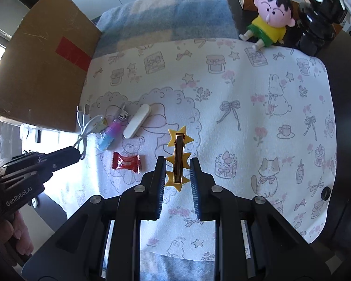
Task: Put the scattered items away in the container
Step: 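Lift and carry the cable and hair clip with both grippers over the box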
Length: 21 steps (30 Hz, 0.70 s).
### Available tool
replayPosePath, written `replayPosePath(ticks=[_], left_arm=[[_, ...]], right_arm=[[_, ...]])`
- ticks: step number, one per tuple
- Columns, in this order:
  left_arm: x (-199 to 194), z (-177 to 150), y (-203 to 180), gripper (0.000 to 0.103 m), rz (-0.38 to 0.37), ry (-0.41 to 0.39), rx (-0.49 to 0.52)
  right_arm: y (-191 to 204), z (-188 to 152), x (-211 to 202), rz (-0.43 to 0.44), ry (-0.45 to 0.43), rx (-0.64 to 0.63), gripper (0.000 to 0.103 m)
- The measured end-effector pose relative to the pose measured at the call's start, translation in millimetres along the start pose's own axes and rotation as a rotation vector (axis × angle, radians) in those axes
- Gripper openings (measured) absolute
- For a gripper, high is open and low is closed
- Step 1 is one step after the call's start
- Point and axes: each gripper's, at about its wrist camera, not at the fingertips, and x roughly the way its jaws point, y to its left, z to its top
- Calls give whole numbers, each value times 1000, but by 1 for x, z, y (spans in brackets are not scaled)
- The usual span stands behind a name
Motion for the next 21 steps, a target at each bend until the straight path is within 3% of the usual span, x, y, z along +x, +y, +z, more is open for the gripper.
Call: replayPosePath(ticks=[21], left_arm=[[-88,40,-35,2,97,-215,93]], right_arm=[[50,41,-87,32,-183,-82,21]])
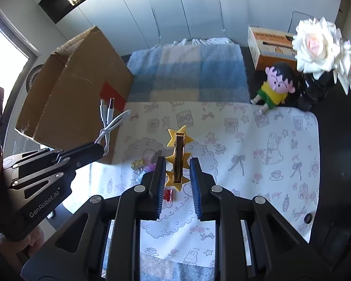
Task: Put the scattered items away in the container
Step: 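Lift and carry the cable and hair clip with both grippers over the box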
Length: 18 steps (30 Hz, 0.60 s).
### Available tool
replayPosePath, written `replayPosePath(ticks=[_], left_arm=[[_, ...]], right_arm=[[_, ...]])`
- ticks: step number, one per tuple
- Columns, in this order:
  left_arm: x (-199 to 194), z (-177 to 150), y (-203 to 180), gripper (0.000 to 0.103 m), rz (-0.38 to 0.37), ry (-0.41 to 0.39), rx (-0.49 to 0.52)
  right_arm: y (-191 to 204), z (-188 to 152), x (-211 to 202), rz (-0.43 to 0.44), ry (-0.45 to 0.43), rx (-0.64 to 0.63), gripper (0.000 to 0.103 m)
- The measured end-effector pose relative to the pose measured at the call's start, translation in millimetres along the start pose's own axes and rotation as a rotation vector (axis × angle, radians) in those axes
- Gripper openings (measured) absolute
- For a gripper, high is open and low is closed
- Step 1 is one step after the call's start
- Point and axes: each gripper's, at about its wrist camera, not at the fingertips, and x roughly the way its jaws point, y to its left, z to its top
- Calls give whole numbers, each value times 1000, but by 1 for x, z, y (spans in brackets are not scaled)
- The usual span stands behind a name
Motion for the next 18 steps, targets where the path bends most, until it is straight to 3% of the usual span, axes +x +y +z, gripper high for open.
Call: replayPosePath(ticks=[18], left_arm=[[-70,33,25,2,69,-150,-41]], right_arm=[[54,49,-51,56,-127,-86,21]])
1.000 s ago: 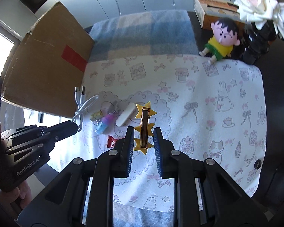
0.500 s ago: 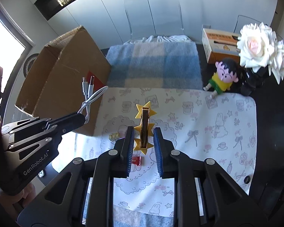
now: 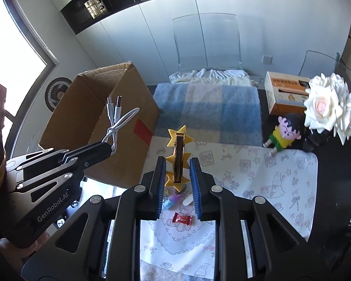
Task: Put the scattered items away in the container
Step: 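Lift and carry the cable and hair clip with both grippers over the box, then open both grippers to drop the cable and hair clip into the box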
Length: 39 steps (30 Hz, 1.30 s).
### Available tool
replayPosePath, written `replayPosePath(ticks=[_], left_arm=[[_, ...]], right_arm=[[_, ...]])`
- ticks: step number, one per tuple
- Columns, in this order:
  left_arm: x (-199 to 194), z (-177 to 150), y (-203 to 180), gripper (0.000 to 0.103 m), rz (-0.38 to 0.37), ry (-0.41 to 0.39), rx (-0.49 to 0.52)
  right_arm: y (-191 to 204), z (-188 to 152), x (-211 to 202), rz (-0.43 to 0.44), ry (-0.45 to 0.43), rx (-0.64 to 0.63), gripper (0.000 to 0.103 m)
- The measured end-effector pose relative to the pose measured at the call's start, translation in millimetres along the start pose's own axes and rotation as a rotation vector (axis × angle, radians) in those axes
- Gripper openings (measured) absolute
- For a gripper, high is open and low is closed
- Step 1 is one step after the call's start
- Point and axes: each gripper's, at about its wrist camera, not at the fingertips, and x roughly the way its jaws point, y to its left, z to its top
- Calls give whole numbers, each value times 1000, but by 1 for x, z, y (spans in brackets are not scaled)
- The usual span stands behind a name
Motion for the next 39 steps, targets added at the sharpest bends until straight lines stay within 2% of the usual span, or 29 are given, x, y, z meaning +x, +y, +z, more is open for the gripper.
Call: replayPosePath(ticks=[10,16,21,25,32,39], left_arm=[[-31,10,47,2,55,-53,-76],[-43,13,83,2,123,-68,-126],[-49,10,111,2,186,-66,-168],[-48,10,130,2,215,-55,-201],[-42,12,163,2,258,-35,-246],[-26,8,196,2,309,18,-268]], right_arm=[[54,27,1,41,-15,-84,21],[93,39,9,56,9,-139,21],[127,46,17,35,36,-192,21],[153,49,25,16,54,-246,21],[183,53,43,41,98,-272,21],[208,56,66,53,133,-288,21]])
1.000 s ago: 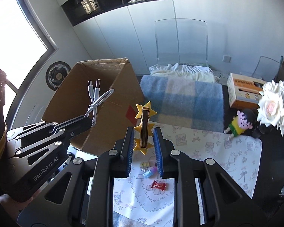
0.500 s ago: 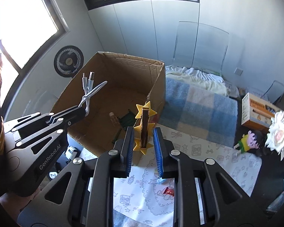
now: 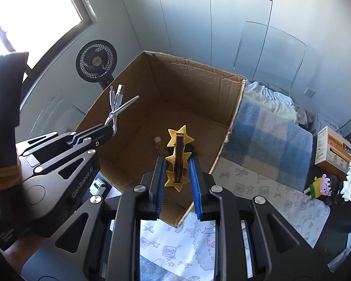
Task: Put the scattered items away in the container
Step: 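Open both grippers to drop the cable and hair clip into the box, then move both grippers back from the box toward the remaining items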
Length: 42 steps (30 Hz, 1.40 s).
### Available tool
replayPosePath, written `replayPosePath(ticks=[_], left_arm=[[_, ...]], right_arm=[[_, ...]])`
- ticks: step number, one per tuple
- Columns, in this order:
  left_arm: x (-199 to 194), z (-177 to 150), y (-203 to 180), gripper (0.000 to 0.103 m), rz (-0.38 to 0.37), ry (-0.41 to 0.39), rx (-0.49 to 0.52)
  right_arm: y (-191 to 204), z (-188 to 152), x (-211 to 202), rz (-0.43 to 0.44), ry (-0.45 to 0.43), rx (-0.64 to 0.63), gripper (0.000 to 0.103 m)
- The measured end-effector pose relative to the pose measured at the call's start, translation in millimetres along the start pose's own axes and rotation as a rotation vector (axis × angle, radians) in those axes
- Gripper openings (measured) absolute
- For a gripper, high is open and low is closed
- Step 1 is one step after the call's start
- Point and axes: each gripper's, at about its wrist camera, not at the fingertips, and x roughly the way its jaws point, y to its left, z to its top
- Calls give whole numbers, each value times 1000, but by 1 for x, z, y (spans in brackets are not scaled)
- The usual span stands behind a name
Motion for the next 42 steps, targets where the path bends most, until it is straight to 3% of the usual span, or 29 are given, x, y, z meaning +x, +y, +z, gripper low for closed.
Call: replayPosePath(ticks=[21,33,35,37,39,41,42], left_arm=[[66,-9,17,3,-23,175,-20],[81,-21,18,3,-55,258,-50],[82,-21,18,5,-72,270,-55],[82,-21,17,20,-82,270,-50],[79,-21,19,62,-40,255,-43],[76,-20,26,82,-14,237,-59],[76,-20,29,86,-19,233,-67]], right_arm=[[10,9,86,-22,172,-7,21],[6,0,103,-22,223,6,23],[5,0,101,-19,218,9,28],[6,2,99,-18,204,11,40],[4,4,96,-42,191,14,41],[1,6,91,-34,181,29,44],[-1,7,89,-29,173,35,53]])
